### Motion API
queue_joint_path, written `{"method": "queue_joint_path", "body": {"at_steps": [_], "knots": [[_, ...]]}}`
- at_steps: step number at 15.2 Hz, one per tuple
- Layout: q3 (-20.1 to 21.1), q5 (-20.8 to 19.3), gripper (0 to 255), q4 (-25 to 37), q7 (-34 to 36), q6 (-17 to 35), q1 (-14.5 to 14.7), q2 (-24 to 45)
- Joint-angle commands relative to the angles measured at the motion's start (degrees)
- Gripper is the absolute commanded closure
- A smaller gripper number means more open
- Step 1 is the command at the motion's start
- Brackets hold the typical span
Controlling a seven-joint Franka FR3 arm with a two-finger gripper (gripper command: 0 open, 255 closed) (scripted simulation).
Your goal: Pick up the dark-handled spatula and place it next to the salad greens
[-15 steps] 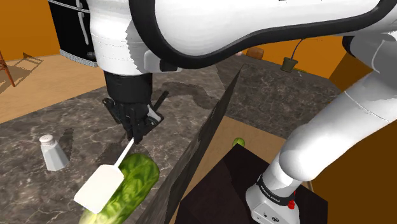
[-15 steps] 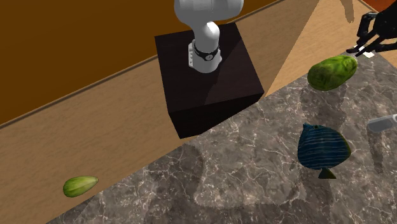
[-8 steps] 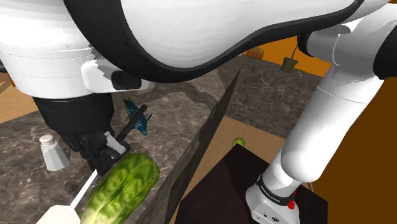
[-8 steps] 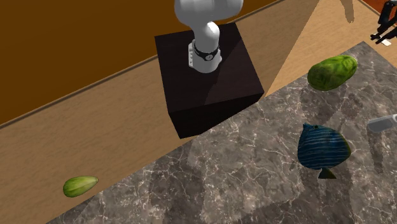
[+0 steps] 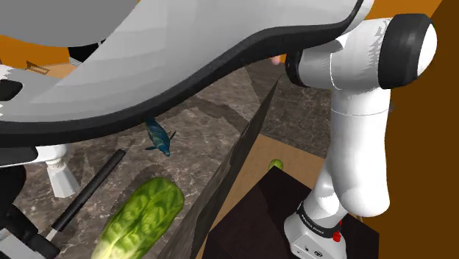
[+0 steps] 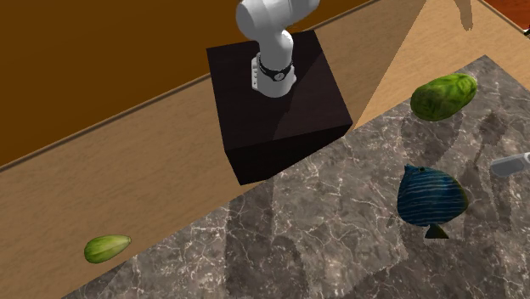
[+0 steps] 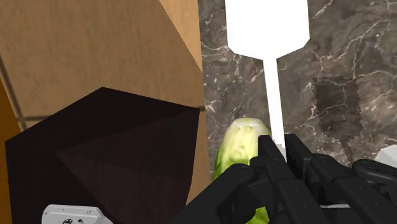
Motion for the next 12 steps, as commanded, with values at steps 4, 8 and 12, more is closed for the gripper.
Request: {"method": "queue_joint_path", "body": {"at_steps": [4,8,12], "knots": [[-4.8,-7.6,255,18.3,4.5,-7.4,16.3,12.1],[-6.0,-9.1,255,21.0,5.3,-7.1,19.4,15.0],[-5.8,-9.0,255,16.7,6.0,-3.7,17.6,14.7]]}}
